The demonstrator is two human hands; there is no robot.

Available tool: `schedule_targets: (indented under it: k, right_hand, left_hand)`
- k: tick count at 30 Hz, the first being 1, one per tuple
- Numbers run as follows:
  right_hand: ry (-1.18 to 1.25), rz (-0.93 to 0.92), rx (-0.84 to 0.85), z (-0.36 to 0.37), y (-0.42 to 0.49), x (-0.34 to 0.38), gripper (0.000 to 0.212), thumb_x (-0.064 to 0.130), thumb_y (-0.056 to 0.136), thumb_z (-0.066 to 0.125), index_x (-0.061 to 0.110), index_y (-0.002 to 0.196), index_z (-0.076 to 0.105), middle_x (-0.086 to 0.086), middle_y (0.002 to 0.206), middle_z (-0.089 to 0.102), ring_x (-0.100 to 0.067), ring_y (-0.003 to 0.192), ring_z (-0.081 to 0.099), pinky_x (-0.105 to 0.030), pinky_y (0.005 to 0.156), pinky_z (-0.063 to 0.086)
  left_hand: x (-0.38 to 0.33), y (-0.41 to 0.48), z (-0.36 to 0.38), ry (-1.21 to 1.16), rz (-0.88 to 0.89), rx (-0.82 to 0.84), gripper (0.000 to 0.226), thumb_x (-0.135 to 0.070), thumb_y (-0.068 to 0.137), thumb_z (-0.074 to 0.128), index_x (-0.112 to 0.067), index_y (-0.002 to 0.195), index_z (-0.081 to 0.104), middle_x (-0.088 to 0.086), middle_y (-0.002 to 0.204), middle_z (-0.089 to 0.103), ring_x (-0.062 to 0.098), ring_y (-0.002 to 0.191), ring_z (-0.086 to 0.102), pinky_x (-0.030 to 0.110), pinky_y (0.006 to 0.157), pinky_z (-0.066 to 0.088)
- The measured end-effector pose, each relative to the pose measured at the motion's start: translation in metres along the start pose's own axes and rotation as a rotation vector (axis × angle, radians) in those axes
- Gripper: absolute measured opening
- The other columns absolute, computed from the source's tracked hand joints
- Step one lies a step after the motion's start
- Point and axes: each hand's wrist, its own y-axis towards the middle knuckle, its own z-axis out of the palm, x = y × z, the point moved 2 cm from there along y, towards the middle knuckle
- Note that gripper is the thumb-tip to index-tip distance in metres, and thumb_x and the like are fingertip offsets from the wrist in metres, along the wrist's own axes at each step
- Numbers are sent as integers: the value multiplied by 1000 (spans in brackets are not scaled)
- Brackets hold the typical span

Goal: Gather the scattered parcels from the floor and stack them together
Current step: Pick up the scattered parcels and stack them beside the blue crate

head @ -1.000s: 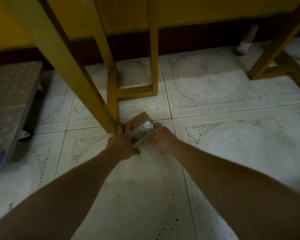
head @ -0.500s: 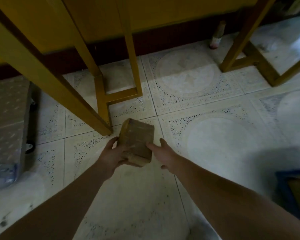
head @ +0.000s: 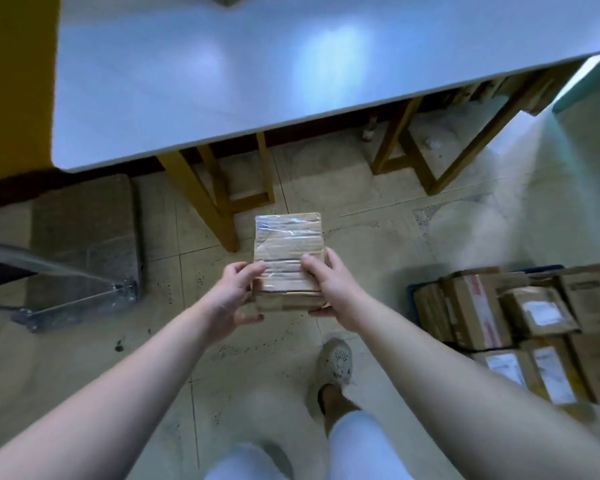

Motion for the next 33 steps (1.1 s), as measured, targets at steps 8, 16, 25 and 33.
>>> schedule_targets:
  k: [8, 16, 25, 33]
  right_hand:
    - [-61, -126, -22, 14, -190, 18, 40, 61, 92, 42, 44, 127, 38, 1, 115, 59, -27, 99, 63, -45, 62, 58]
    - [-101, -368, -76, -16, -333, 39, 46, 47, 84, 65, 44, 124, 43, 2, 116, 59, -24, 100, 63, -45, 65, 59]
    - [19, -504, -125, -141, -476, 8, 36, 38, 83, 70, 30, 114, 53, -13, 110, 63, -32, 97, 64, -42, 67, 57]
    - [291, -617, -494, -282, -580, -64, 31, 55, 95, 41, 33, 116, 47, -11, 119, 61, -32, 104, 63, -58, 85, 52]
  left_hand:
    - [-13, -170, 17, 298, 230, 125, 46, -45, 90, 56, -31, 131, 39, 0, 117, 62, 24, 101, 64, 53, 85, 51]
    - [-20, -298, 64, 282, 537, 218, 42, -40, 84, 66, -44, 120, 45, -5, 111, 67, 21, 96, 68, 48, 82, 55]
    - [-7, -381, 210, 756, 993, 78, 94, -27, 75, 77, -56, 142, 18, -8, 132, 31, 18, 119, 39, 38, 103, 39]
    - [77, -426, 381, 221, 613, 651, 41, -54, 86, 57, -36, 122, 52, 6, 129, 49, 32, 112, 57, 48, 75, 56]
